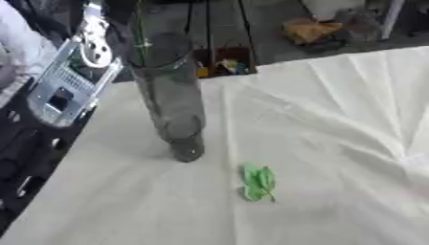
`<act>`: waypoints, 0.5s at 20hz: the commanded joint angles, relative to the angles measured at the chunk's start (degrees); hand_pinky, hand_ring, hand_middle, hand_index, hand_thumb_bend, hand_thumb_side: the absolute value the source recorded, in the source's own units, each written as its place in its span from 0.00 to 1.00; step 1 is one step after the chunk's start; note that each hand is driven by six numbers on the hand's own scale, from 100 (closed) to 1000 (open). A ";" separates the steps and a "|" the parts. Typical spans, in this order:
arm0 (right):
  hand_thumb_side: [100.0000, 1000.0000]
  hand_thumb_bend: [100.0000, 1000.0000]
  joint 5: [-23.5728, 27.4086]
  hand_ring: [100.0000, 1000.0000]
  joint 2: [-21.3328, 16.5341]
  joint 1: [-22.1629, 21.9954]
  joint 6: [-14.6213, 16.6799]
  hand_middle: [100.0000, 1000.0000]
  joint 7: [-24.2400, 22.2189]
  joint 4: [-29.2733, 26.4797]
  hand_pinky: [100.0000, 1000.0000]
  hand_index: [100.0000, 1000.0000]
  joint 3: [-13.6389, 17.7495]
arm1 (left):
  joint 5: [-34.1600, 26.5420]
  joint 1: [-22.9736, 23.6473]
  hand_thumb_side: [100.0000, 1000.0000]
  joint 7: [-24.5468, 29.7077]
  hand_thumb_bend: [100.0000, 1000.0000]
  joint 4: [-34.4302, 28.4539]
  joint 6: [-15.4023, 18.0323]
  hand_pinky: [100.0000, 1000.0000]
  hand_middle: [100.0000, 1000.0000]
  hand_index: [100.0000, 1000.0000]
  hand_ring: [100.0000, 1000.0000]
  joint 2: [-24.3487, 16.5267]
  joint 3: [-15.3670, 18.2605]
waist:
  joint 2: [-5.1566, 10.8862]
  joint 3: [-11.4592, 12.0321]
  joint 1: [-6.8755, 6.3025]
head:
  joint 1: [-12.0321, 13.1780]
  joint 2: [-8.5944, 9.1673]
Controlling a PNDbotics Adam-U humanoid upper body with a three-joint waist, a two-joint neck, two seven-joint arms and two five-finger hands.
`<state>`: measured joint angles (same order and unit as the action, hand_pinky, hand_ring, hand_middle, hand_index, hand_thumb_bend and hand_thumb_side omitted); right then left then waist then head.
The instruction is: Arrange flowers into the vase.
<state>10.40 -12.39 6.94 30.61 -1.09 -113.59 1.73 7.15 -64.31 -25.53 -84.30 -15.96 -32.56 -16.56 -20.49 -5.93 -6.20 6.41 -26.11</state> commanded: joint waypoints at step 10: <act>1.00 0.00 0.24 0.80 -0.33 0.21 0.10 0.51 -0.23 -1.01 0.75 0.65 0.16 | -2.57 -0.43 0.92 -1.77 0.00 -0.70 0.09 0.17 0.45 0.48 0.42 -1.25 0.47 | 1.27 0.12 0.69 | -0.35 1.03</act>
<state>10.42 -12.39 6.97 30.59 -1.13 -113.59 1.73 5.02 -63.95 -26.80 -84.29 -15.94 -32.55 -16.57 -20.49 -5.90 -5.86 6.23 -25.63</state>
